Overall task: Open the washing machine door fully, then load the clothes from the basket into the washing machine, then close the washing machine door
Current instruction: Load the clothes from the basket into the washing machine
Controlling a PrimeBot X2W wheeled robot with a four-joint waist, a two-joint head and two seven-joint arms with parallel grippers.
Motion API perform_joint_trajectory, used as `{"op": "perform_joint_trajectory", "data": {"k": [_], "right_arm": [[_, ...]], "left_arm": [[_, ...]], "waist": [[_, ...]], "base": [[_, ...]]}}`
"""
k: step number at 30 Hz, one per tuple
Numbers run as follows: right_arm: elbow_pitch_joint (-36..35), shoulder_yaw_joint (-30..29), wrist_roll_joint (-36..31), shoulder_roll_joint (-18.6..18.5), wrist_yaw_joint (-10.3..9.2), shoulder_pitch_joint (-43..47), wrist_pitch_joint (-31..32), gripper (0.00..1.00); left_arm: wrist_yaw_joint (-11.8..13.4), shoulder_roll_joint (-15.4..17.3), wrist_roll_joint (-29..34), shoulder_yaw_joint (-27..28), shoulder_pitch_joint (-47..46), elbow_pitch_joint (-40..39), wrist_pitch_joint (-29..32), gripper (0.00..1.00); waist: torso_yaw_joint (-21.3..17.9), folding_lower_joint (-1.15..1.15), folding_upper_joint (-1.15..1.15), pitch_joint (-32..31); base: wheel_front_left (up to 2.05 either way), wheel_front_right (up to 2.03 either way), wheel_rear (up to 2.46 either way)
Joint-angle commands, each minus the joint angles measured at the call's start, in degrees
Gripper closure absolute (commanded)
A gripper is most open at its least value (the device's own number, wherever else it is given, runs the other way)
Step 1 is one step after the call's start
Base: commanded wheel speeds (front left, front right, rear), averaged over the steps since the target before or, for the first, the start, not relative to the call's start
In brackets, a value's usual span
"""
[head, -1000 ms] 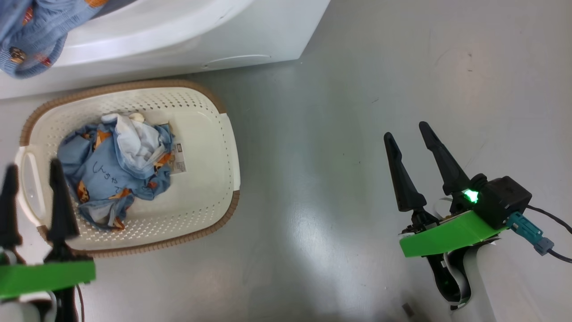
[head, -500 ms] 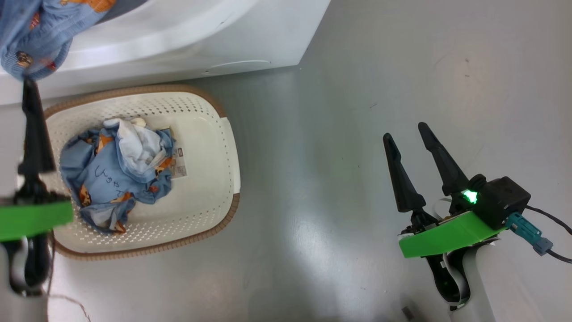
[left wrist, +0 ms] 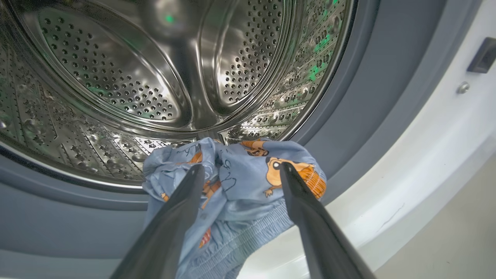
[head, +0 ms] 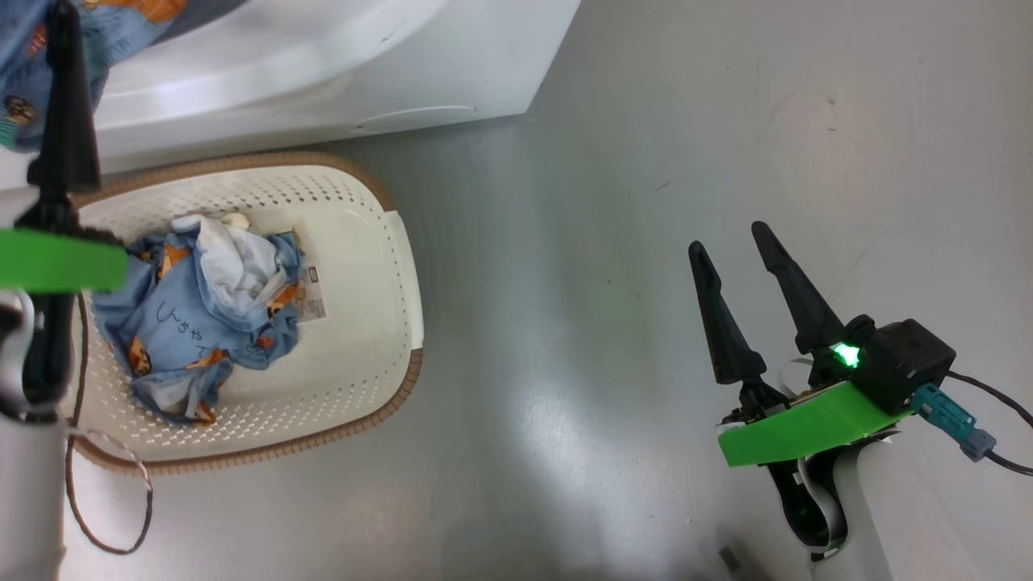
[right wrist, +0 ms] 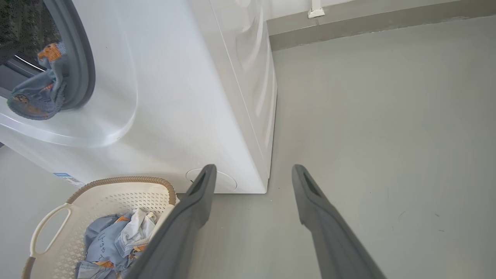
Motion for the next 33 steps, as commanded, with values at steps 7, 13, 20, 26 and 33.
{"op": "perform_joint_trajectory", "data": {"k": [7,13,20,26,33], "right_arm": [[-1.37,1.54,0.97,0.29,0.09,1.48,-0.28,0.00],[-1.25,1.52,1.09,0.29,0.09,1.46,-0.28,0.00],[-1.12,1.63,1.25,0.29,0.09,1.43,-0.28,0.00],[-0.87,1.77,1.44,0.29,0.09,1.26,-0.28,0.00],[-0.86,1.67,1.61,0.29,0.09,1.13,-0.28,0.00]], "left_arm": [[-0.05,2.32,-3.59,1.19,-5.93,4.41,6.62,0.00],[0.06,1.80,-8.39,1.56,-9.33,9.43,14.41,0.00],[0.28,1.55,-12.82,1.05,-11.56,14.43,23.90,0.00],[0.52,1.04,-14.47,0.58,-13.17,16.95,26.82,0.83],[0.23,1.25,-13.77,-0.86,-15.52,16.90,23.75,1.00]], "waist": [[-0.24,0.00,0.00,0.34],[-0.21,0.00,0.00,0.50],[-0.29,0.00,0.00,0.72],[-0.54,0.00,0.00,1.01],[-0.65,0.00,0.00,1.45]], "base": [[0.00,0.00,0.00],[0.00,0.00,0.00],[0.00,0.00,0.00],[0.00,0.00,0.00],[0.00,0.00,0.00]]}}
